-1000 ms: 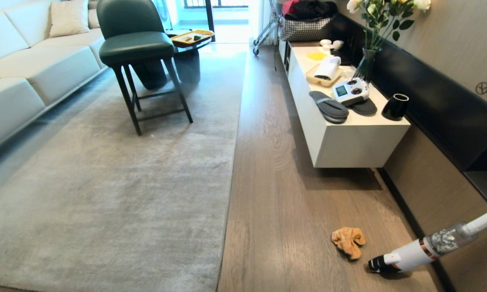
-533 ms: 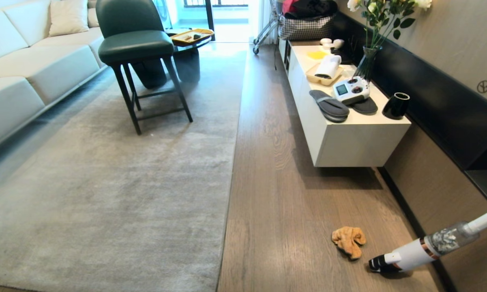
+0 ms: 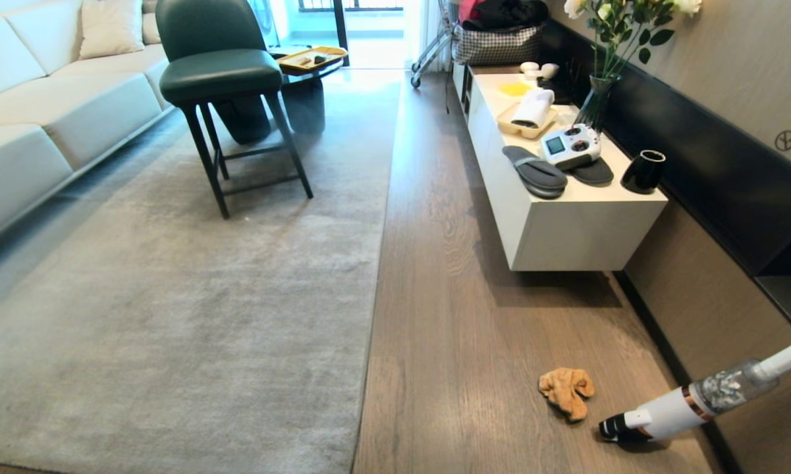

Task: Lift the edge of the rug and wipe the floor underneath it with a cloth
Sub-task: Pick up the rag

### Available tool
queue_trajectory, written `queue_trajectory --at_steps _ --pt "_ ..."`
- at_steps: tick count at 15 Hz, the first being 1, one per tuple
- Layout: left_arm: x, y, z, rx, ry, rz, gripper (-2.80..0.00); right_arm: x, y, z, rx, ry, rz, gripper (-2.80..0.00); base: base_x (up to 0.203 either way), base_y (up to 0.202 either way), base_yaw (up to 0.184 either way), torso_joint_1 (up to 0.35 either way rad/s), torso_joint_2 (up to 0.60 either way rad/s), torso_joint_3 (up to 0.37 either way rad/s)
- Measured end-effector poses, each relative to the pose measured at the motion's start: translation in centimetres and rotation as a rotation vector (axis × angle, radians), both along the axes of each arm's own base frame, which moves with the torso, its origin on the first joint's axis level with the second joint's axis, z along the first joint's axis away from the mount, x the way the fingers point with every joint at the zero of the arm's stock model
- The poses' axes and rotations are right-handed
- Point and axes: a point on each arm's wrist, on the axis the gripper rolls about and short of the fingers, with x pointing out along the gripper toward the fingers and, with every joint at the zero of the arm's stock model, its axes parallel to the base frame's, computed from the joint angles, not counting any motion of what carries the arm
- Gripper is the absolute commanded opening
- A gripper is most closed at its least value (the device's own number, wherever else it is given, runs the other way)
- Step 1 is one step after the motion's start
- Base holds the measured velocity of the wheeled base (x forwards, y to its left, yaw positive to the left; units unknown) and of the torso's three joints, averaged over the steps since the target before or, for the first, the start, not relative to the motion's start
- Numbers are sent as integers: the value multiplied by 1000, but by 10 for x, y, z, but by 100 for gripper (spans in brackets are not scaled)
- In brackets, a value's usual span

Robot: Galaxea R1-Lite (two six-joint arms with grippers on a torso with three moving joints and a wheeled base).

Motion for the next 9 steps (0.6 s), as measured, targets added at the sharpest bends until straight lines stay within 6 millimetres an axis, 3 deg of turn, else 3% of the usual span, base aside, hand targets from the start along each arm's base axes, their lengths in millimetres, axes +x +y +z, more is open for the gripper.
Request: queue_trajectory --at_steps 5,9 --pt "0 0 0 0 -1 -1 -280 0 0 0 0 0 0 -280 0 0 0 0 0 0" --pt "0 0 0 -2 -1 0 -280 0 0 0 0 0 0 -280 0 0 0 0 3 -135"
